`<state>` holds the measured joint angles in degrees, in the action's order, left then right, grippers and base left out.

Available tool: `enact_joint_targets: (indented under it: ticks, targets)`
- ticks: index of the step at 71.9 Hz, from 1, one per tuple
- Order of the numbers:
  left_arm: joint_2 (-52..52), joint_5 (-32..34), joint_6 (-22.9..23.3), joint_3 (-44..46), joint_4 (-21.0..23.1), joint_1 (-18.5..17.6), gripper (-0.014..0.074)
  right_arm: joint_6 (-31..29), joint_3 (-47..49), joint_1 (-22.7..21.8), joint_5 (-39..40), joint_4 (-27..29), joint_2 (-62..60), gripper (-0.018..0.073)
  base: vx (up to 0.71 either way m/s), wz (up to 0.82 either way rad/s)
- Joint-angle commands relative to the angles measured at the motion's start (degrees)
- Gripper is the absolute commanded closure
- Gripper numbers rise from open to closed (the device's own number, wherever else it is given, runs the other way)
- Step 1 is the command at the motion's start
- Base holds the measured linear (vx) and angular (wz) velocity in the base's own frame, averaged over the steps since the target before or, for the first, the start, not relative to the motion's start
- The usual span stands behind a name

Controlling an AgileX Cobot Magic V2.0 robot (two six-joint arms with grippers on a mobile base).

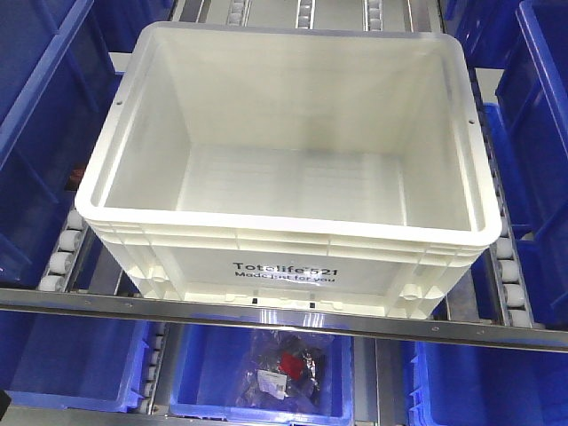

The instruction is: Place moving items into box and shelve

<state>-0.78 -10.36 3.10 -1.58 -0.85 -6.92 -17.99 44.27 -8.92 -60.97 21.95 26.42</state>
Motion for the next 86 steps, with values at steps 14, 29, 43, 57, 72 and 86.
enact_joint_targets:
  ticks: [14,29,43,57,72,86]
  targets:
    - [-0.73,4.96,0.43,-1.8,0.06,0.11,0.0602,0.18,-15.41,-3.17,23.48,0.77,-18.14,0.0571,0.0,0.0]
    - [-0.73,4.96,0.43,-1.8,0.06,0.11,0.0602,0.24,-28.3,-3.17,48.66,-7.14,-22.56,0.0568,0.0,0.0]
    - [-0.73,4.96,0.43,-1.8,0.06,0.11,0.0602,7.13,-39.56,-3.17,63.19,-18.11,-22.34,0.0568,0.0,0.0]
    - [-0.66,4.9,0.43,-1.8,0.01,0.11,0.0602,11.12,-46.01,-1.84,60.66,-19.26,-26.91,0.0568,0.0,0.0]
    - [-0.66,4.9,0.43,-1.8,0.01,0.11,0.0602,11.18,-46.01,1.49,58.27,-18.32,-27.79,0.0565,0.0,0.0]
    - [-0.66,4.9,0.43,-1.8,0.01,0.11,0.0602,11.13,-46.01,6.3,58.1,-19.4,-27.79,0.0564,0.0,0.0]
